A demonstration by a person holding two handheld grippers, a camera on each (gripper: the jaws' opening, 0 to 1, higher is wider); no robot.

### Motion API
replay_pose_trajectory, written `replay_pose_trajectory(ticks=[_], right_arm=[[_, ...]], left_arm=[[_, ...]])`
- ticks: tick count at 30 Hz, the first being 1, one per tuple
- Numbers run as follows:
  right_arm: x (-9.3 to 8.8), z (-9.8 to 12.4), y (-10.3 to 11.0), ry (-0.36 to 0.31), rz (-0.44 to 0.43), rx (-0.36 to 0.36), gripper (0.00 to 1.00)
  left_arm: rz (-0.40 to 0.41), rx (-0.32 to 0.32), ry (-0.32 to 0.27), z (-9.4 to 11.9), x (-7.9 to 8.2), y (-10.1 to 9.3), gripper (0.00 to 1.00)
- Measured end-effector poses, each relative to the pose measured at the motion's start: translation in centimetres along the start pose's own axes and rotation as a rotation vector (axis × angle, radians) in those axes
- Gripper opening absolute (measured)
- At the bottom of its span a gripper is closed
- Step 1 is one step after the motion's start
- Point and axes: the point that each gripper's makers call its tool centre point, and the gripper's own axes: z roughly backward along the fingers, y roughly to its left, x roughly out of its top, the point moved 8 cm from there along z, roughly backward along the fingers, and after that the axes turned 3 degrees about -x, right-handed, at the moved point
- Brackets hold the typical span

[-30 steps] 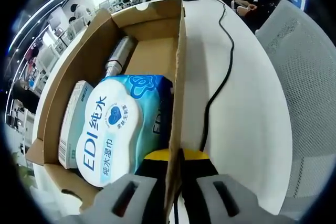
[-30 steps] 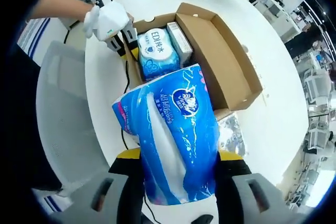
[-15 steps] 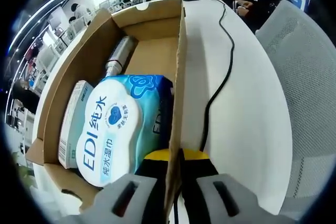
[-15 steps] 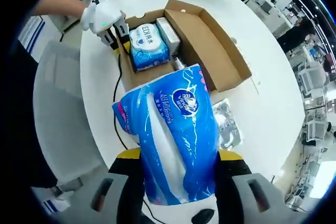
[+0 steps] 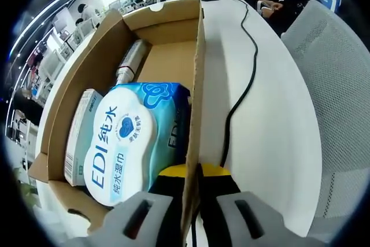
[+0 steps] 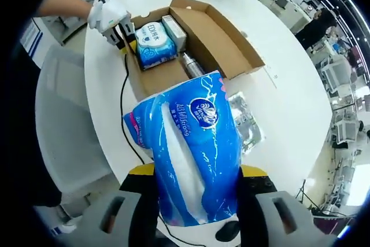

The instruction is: Operate the shoe box by opening the lid, removing the specified soft item, and placing it in the target area until the item is outside and the box remains undamaged.

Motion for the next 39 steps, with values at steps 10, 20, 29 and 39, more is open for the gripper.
replay_pose_trajectory(ticks=[10,20,29,39], right_arm=[[-0.4,-0.3,-0.1,-0.005,-0.003,0.006,0.5],[-0.5,-0.9,-0.2,-0.005,-0.007,0.023,0.5],[-0.4,-0.8,-1.1,0.009,-0.019,0.036,0.5],[0.0,-0.5,-2.6,0.005,0.022,0.017,0.5]], left_arm=[[0.002,0.001,0.0,0.0,0.0,0.0,0.04],[-0.003,-0.001,0.0,0.1,0.0,0.0,0.04],[-0.002,0.002,0.0,0.0,0.0,0.0,0.04],[-0.001,-0.001,0.001,-0.1,0.1,0.0,0.04]])
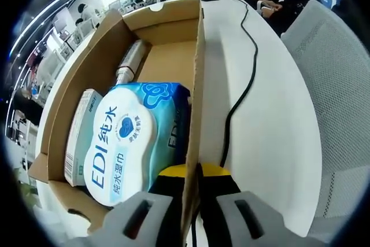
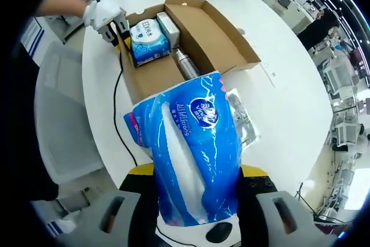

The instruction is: Operate the shoe box by opening the lid, removing the specified soft item, and placing it in the target area until the item is outside and the box remains undamaged.

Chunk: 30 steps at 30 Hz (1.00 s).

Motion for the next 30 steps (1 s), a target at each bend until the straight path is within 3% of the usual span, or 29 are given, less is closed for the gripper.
replay_pose_trajectory(ticks=[14,22,30], right_arm=[[0.0,-1.5,-3.4,0.0,0.074,-0.012,0.51],[0.7,-1.7,-3.9,0.012,0.141,-0.033,0.51],[1.2,-2.9,-4.7,-0.012,0.146,-0.021,0.51]], left_arm=[[0.0,-0.001,0.0,-0.1,0.0,0.0,0.04],[-0.001,-0.001,-0.001,-0.1,0.0,0.0,0.04],[0.001,-0.001,0.0,-0.1,0.0,0.1,0.04]])
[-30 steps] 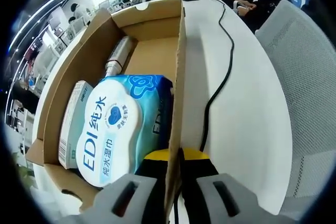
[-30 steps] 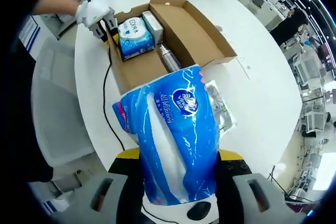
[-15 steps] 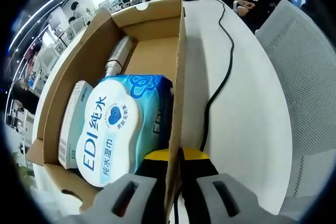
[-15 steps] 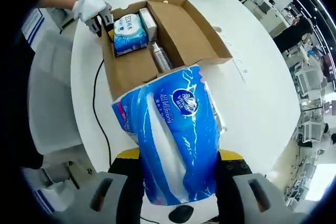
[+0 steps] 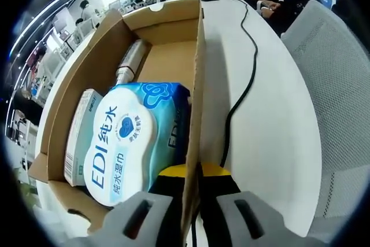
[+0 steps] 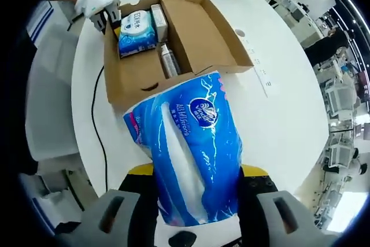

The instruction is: Operate the shoe box by opening the lid, removing the specified soft item, and placing it in the target area until the item is outside and the box remains undamaged.

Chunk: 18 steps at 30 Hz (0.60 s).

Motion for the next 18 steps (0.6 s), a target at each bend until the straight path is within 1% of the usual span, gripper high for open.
replay_pose_trajectory(ticks=[3,7,18], right_arm=[[-0.4,-1.0,-0.5,0.018,0.015,0.009,0.51],[-0.7,-1.7,-1.1,0.033,0.034,0.005,0.51],[-0.6,-2.5,-2.1,0.026,0.034,0.025,0.51]], left_arm=[[0.003,0.0,0.001,0.0,0.0,0.0,0.04],[0.004,-0.001,0.001,0.0,0.1,0.1,0.04],[0.002,-0.002,0.0,0.0,0.1,0.1,0.04]])
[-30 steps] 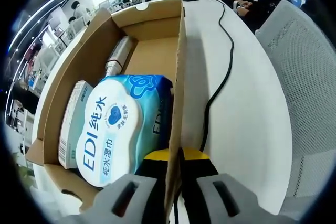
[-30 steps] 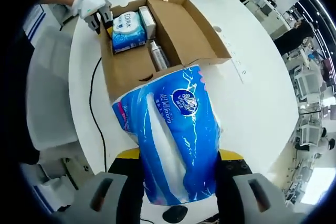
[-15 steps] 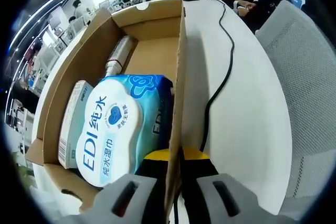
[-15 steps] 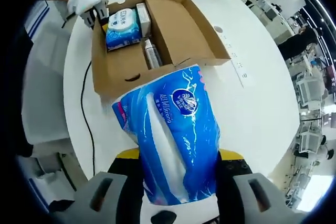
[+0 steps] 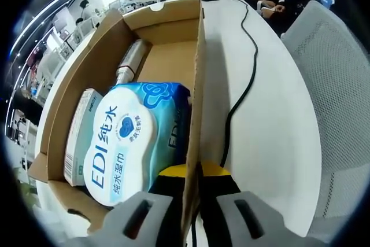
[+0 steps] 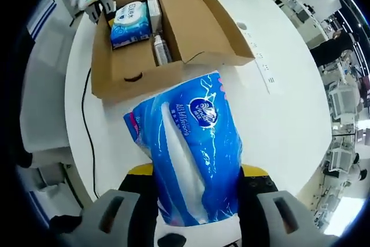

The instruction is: Operate the shoe box by opening the lid, removing the specified soft item, and placing it in the target area until the item is outside and the box remains undamaged.

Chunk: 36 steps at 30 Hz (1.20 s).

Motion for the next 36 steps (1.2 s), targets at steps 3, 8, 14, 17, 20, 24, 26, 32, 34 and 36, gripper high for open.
replay_pose_trajectory(ticks=[3,8,14,17,20,24,26,32,34,36], right_arm=[[0.3,-0.3,-0.3,0.025,0.054,0.004,0.51],[0.9,-0.6,-1.2,0.007,0.029,0.018,0.51],[1.3,-1.0,-2.2,0.006,0.024,0.006,0.52],[1.4,-1.2,-2.5,-0.013,0.002,0.022,0.52],[1.4,-1.9,-2.8,-0.012,-0.008,0.028,0.52],[1.5,-2.6,-3.0,-0.006,0.001,0.041,0.52],[1.6,-3.0,-3.0,-0.018,-0.021,0.059,0.52],[2.0,-4.6,-2.9,-0.027,-0.021,0.088,0.52],[2.0,-5.2,-2.9,-0.015,-0.025,0.102,0.52],[2.0,-5.6,-2.8,-0.011,-0.012,0.104,0.52]], left_arm=[[0.001,0.0,0.0,0.0,0.0,0.0,0.03],[0.004,-0.002,0.001,0.1,0.0,0.0,0.03],[0.009,-0.001,0.002,0.0,0.0,0.0,0.04],[0.008,-0.001,0.002,0.0,0.0,0.0,0.04],[0.007,-0.001,0.001,-0.1,0.0,0.0,0.04],[0.009,-0.002,0.002,-0.1,0.0,0.1,0.03],[0.009,-0.001,0.002,-0.1,0.0,0.0,0.04],[0.012,-0.002,0.002,-0.1,0.1,0.0,0.04],[0.011,-0.001,0.002,-0.1,0.1,0.0,0.04],[0.012,-0.002,0.002,-0.1,0.1,0.0,0.04]])
